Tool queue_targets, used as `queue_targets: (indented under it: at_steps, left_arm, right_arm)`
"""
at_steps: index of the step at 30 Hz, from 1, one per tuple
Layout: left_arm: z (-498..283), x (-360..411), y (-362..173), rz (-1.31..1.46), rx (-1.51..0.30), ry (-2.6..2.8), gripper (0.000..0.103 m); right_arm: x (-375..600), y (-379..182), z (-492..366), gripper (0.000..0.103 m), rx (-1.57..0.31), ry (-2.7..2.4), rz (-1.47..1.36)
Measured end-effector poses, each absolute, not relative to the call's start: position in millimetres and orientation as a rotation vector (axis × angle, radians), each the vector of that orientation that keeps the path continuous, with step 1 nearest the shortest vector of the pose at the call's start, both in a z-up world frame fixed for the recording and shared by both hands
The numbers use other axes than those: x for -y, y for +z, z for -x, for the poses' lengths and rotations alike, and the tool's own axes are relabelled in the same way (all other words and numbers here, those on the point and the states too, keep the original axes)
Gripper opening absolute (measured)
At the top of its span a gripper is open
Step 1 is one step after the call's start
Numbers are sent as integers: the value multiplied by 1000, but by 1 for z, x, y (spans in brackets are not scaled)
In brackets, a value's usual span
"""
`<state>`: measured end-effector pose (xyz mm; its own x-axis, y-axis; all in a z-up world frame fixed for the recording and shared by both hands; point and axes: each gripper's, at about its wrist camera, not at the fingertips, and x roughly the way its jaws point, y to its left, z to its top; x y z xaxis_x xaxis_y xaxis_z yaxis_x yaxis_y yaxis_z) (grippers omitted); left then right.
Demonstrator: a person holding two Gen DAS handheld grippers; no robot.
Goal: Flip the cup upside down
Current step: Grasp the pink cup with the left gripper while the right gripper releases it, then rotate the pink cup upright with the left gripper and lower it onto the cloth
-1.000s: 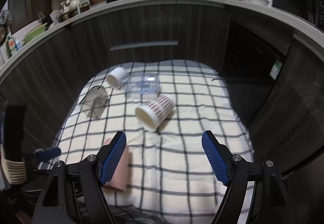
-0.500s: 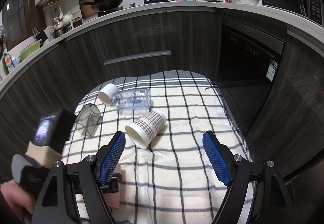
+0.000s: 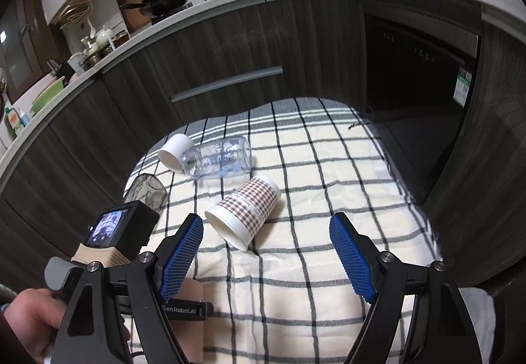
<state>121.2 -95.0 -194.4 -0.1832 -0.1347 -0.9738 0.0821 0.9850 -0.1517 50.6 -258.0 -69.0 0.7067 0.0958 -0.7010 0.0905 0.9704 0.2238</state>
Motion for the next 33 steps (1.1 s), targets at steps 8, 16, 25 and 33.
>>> queue_targets:
  at_steps: [8, 16, 25, 33]
  left_arm:
    - [-114, 80, -187, 141, -1698, -210, 67]
    - [-98, 71, -120, 74, -1257, -214, 67]
    - [-62, 60, -101, 18, -687, -164, 67]
    - [-50, 62, -134, 60, -618, -148, 67]
  right_arm:
    - [264, -72, -50, 79, -810, 8, -296]
    - [260, -54, -33, 79, -762, 13, -268]
    - [252, -51, -8, 79, -744, -17, -176]
    - [253, -66, 5, 79, -750, -80, -93]
